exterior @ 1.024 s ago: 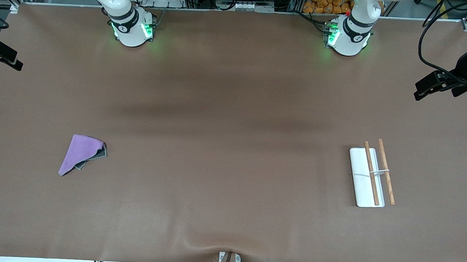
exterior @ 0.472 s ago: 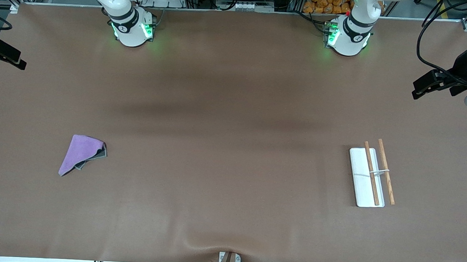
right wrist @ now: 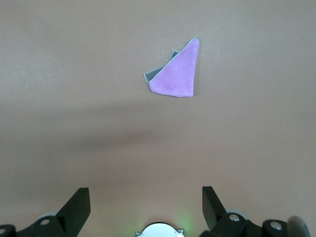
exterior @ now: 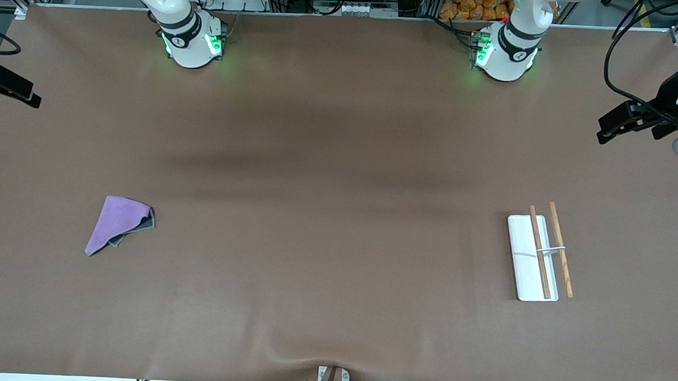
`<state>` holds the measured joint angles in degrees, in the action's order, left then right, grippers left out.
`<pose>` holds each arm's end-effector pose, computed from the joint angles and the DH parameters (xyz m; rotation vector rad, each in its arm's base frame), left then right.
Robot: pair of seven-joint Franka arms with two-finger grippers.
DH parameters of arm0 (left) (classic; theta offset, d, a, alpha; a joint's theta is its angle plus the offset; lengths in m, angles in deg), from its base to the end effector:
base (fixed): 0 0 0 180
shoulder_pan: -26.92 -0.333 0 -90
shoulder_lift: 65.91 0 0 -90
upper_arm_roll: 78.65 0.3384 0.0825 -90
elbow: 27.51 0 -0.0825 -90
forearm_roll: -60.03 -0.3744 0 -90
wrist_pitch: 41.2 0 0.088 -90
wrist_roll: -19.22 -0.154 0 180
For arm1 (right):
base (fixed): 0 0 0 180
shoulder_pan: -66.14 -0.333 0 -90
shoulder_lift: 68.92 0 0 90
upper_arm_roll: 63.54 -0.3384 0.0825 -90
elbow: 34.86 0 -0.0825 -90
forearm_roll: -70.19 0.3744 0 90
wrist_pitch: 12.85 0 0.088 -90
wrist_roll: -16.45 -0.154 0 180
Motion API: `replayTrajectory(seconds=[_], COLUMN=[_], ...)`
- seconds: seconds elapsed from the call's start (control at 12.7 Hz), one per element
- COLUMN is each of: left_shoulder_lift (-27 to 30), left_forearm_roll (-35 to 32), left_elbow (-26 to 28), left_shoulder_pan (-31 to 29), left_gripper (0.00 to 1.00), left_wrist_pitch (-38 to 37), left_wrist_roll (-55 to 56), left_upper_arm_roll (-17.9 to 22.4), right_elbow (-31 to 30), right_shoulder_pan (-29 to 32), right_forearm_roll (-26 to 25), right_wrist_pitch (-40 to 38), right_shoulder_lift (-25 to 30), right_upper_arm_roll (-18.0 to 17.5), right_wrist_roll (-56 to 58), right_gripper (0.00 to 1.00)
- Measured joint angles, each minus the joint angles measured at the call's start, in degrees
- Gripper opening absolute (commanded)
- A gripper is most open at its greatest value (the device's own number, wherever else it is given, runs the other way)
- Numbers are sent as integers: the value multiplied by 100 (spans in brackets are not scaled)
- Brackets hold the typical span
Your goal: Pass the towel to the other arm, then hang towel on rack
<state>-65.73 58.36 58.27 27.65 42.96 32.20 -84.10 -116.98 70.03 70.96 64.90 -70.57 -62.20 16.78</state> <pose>0.5299 -0.0527 0.6265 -3.1026 -0.1884 0.0310 0.5248 -0.0456 0.6292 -3.1170 0.1300 0.1629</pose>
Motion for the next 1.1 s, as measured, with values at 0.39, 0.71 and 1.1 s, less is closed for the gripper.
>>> replayTrajectory(seconds=[0.39,0.71,1.1], left_shoulder_lift=[0,0,0], left_forearm_roll=[0,0,0], left_elbow=[2,29,48], left_shoulder_pan=[-2,-3,-6], left_gripper=[100,100,100], left_wrist_pitch=[-2,-4,-5], left_wrist_roll=[-5,-7,-63], left_upper_arm_roll=[2,4,8], right_elbow=[-12,-23,-44], right_shoulder_pan=[89,116,762], right_forearm_roll=[3,-44,-139], right_wrist_pitch=[-99,251,1553], right_shoulder_lift=[-108,-707,-1723], right_upper_arm_roll=[12,14,38], right_wrist_roll=[-1,-7,40], right_gripper=[100,100,100])
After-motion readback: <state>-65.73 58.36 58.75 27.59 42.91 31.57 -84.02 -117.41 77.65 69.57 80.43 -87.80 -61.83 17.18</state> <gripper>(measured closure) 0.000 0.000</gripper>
